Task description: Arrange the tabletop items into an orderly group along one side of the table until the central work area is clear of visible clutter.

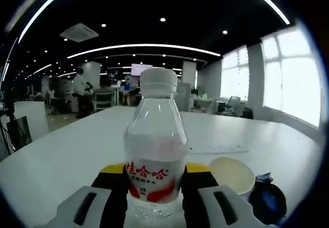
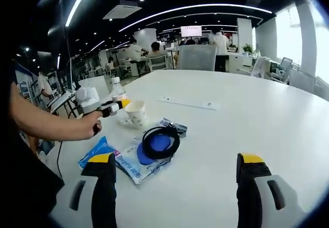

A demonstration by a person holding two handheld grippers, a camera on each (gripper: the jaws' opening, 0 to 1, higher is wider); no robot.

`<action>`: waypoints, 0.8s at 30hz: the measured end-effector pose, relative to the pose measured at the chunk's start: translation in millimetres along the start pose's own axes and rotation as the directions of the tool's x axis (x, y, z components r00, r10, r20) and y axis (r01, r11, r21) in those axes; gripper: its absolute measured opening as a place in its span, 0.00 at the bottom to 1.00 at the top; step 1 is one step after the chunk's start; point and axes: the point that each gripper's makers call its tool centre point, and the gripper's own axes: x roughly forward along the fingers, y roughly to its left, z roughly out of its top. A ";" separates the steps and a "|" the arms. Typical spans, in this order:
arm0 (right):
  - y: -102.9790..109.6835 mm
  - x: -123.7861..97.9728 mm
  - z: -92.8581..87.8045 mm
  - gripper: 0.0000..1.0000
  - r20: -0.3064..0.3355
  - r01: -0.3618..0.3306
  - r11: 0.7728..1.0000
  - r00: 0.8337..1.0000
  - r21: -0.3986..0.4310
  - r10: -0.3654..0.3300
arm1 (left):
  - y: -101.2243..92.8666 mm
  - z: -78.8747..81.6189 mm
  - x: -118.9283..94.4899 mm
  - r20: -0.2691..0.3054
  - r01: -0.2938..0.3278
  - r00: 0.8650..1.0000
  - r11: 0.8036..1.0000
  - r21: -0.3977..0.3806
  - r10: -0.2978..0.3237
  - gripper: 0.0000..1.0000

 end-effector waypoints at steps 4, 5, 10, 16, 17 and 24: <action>2.1 0.1 0.2 0.93 0.004 -0.002 1.000 1.000 0.002 0.002 | -1.9 0.2 -1.2 -0.002 -0.026 1.000 0.999 0.036 0.026 0.39; 2.5 0.0 0.1 0.93 0.004 -0.002 1.000 1.000 0.000 0.002 | -1.5 -0.8 -2.4 -0.002 -0.040 0.999 0.999 0.037 0.041 0.39; 3.9 -0.7 -1.1 0.93 0.005 -0.007 1.000 1.000 -0.004 0.007 | 7.0 -8.4 2.3 -0.010 -0.065 0.998 0.998 0.011 0.065 0.39; 5.6 -1.0 -4.3 0.92 0.001 -0.012 1.000 1.000 -0.010 0.012 | 13.0 -11.6 8.2 -0.032 -0.055 0.998 0.998 -0.006 0.055 0.40; 5.7 -1.0 -4.3 0.92 0.001 -0.012 1.000 1.000 -0.010 0.012 | 13.5 -11.0 9.6 -0.030 -0.043 0.999 0.999 -0.008 0.043 0.40; 9.9 -0.2 -2.7 0.92 0.015 -0.022 1.000 1.000 -0.003 0.022 | 10.3 6.5 10.1 0.018 0.038 0.999 0.996 0.085 -0.040 0.42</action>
